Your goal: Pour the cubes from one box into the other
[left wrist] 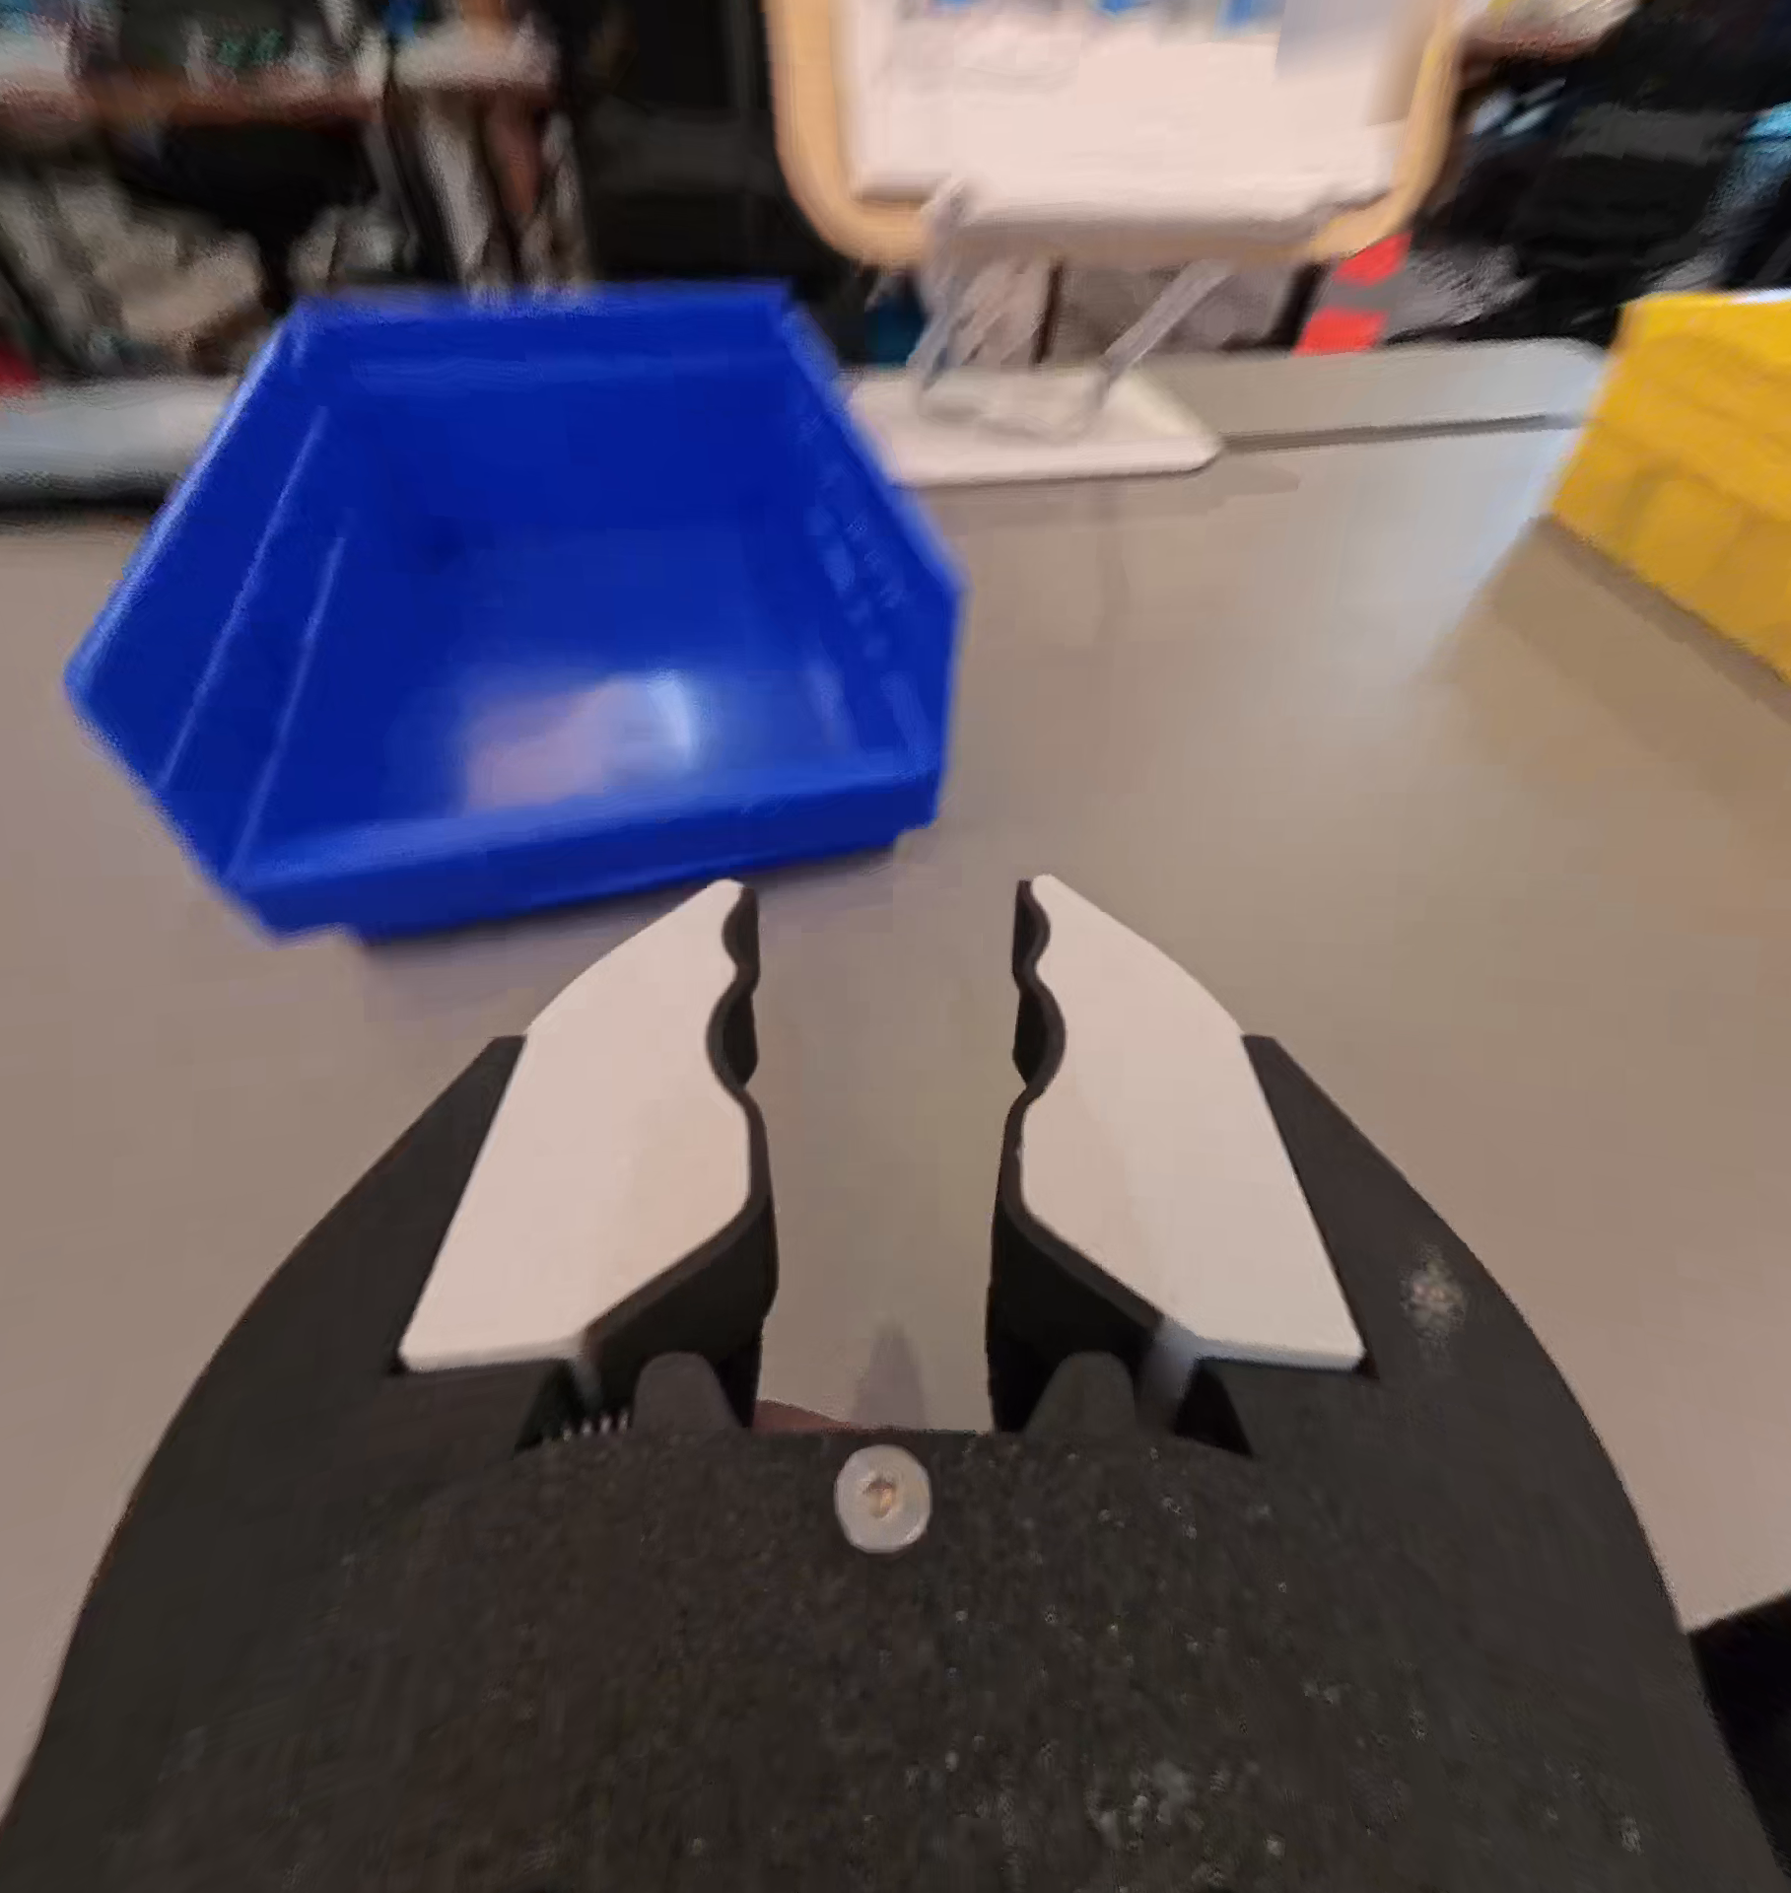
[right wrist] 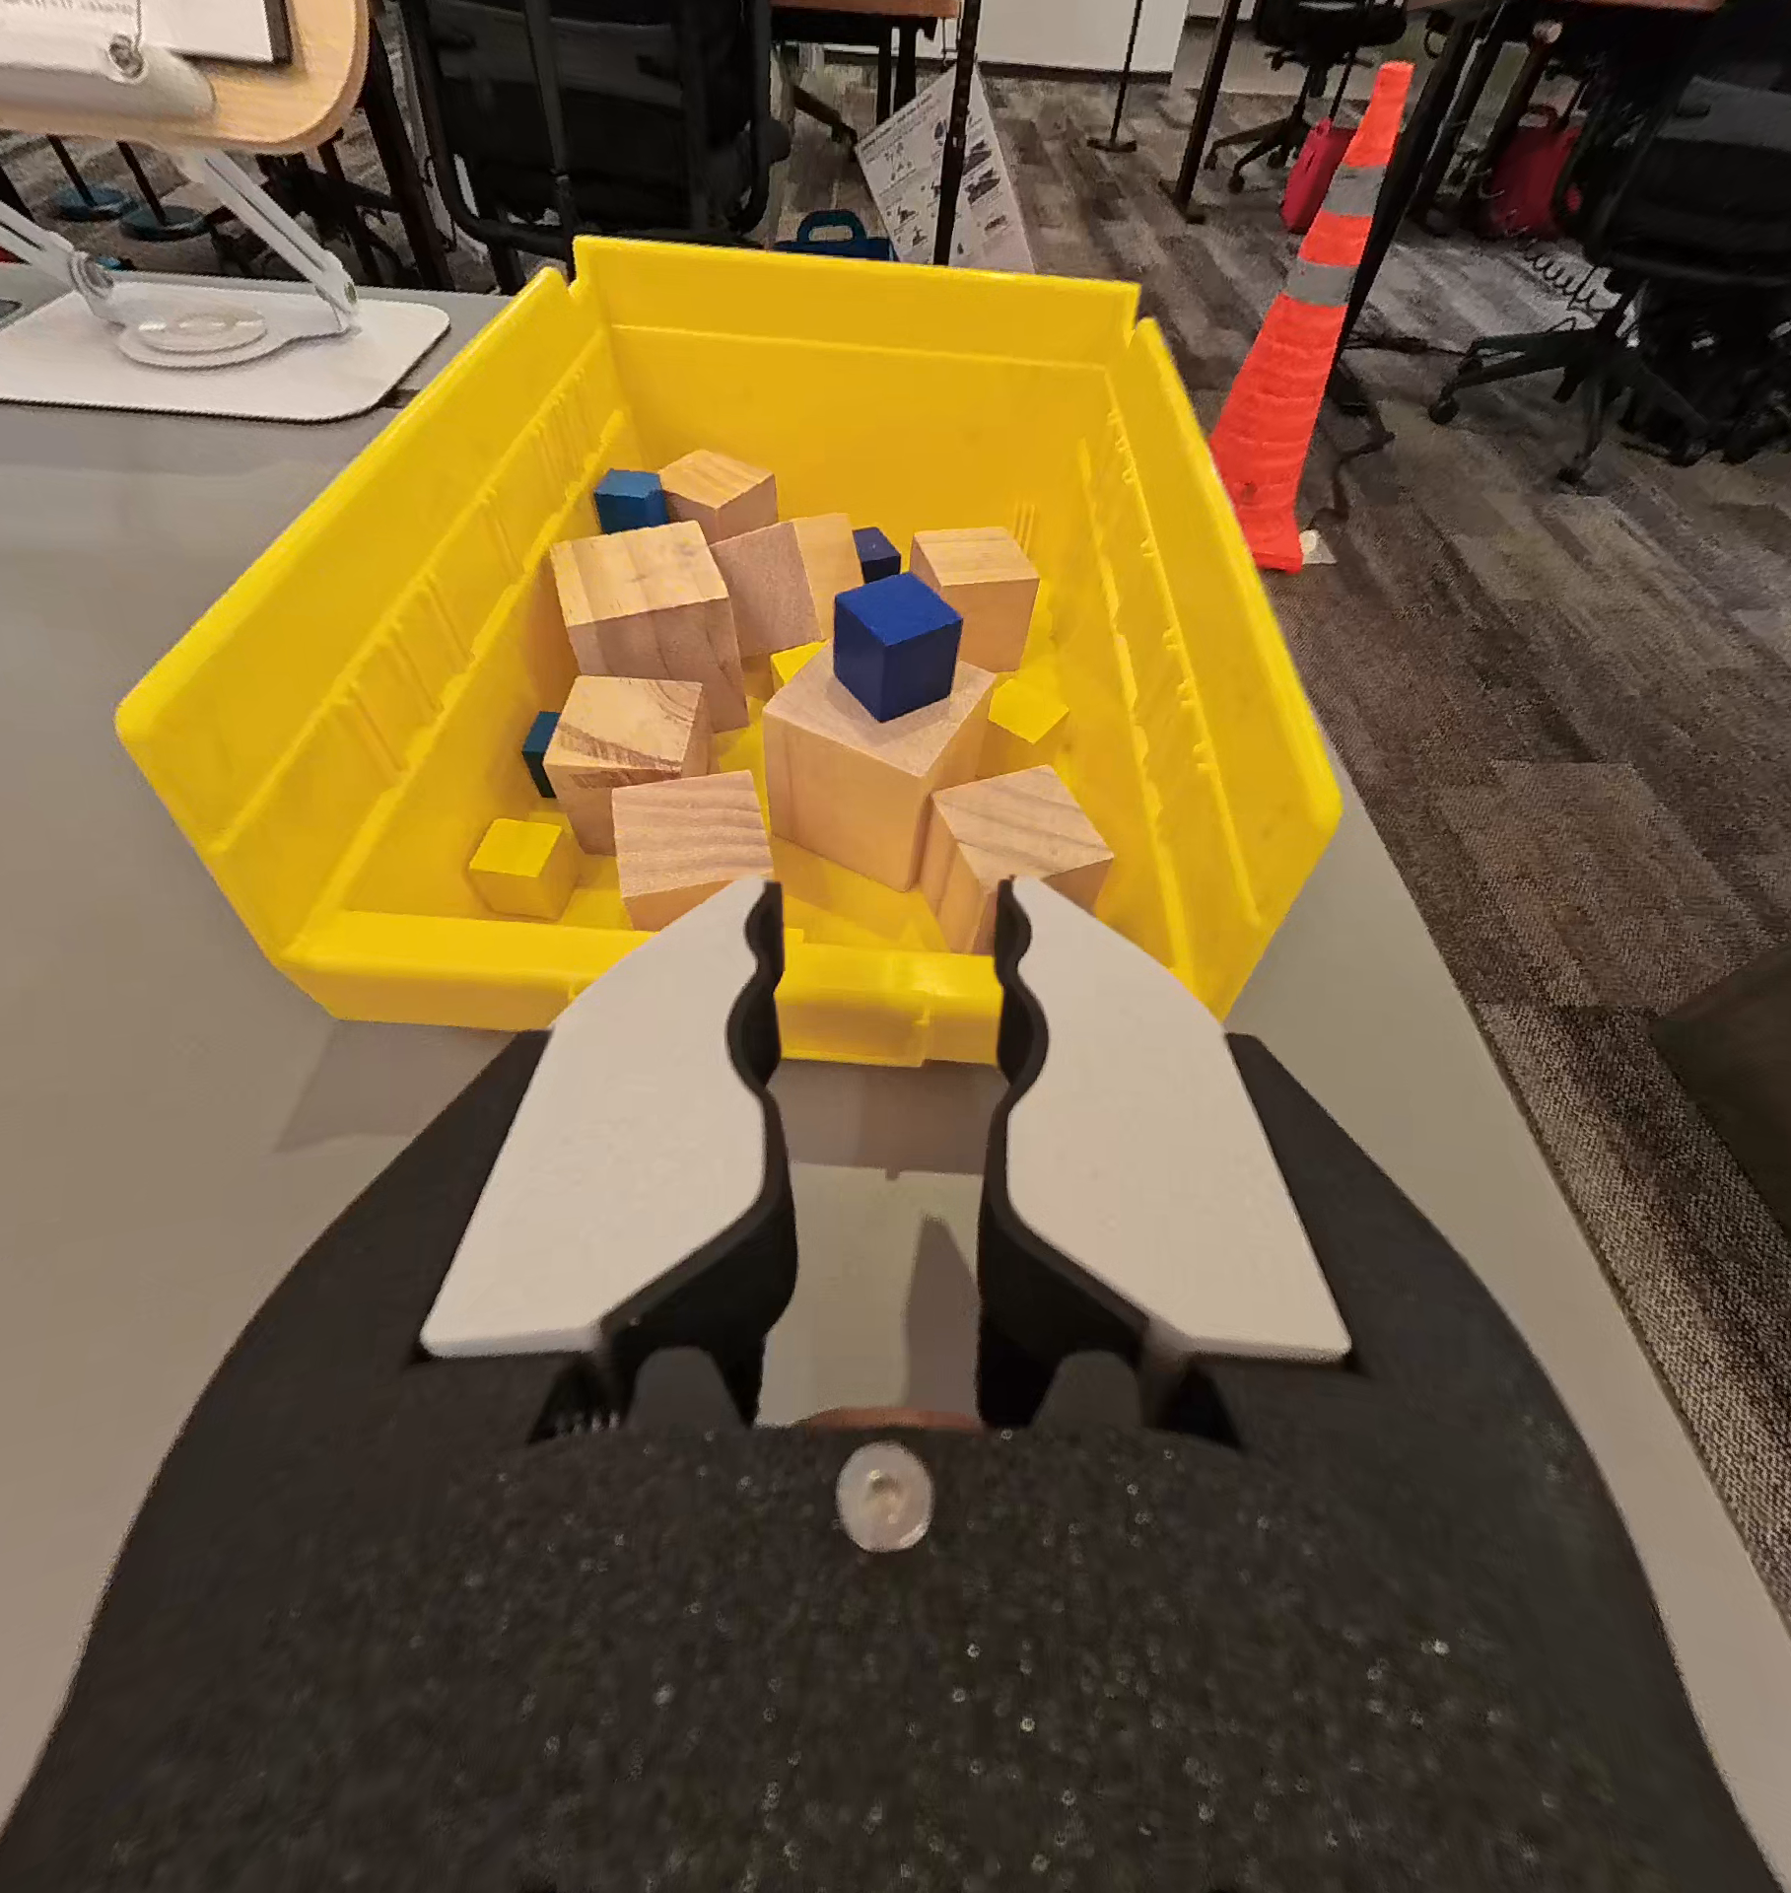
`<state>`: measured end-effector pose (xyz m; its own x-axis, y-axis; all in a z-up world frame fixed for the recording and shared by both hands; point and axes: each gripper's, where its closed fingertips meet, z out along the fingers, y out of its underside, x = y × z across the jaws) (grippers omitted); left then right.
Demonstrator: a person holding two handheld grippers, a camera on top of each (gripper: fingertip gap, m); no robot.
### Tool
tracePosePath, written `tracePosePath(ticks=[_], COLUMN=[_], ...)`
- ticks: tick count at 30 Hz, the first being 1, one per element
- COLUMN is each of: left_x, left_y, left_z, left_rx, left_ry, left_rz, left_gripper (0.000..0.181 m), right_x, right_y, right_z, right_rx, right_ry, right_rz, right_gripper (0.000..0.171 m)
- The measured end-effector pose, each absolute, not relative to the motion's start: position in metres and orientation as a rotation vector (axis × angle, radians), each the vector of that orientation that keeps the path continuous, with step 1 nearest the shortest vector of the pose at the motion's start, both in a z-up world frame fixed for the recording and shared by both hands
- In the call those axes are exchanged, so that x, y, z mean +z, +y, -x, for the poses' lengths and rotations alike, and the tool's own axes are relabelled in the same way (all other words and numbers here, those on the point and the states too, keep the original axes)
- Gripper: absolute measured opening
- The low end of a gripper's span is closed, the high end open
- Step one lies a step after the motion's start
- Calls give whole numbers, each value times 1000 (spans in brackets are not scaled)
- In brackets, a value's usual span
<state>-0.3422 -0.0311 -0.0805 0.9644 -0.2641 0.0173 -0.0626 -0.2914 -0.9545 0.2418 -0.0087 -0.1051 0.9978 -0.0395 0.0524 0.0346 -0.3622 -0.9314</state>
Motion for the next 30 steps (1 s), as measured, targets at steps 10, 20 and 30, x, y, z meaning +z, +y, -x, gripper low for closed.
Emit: tracePosePath(ticks=[10,20,30], left_x=[-69,-146,-132], left_y=[-77,43,60], left_z=[30,-127,-104], left_rx=[-726,-535,-322], left_ry=[833,542,379], left_rz=[1747,2076,2088], left_gripper=[64,58,7], right_x=[-86,-106,-145], right_y=[-11,-12,3], right_z=[-276,-299,-309], right_rx=[-69,-135,-160], right_ry=[82,139,326], right_rz=[1814,1889,2060], right_gripper=[43,52,48])
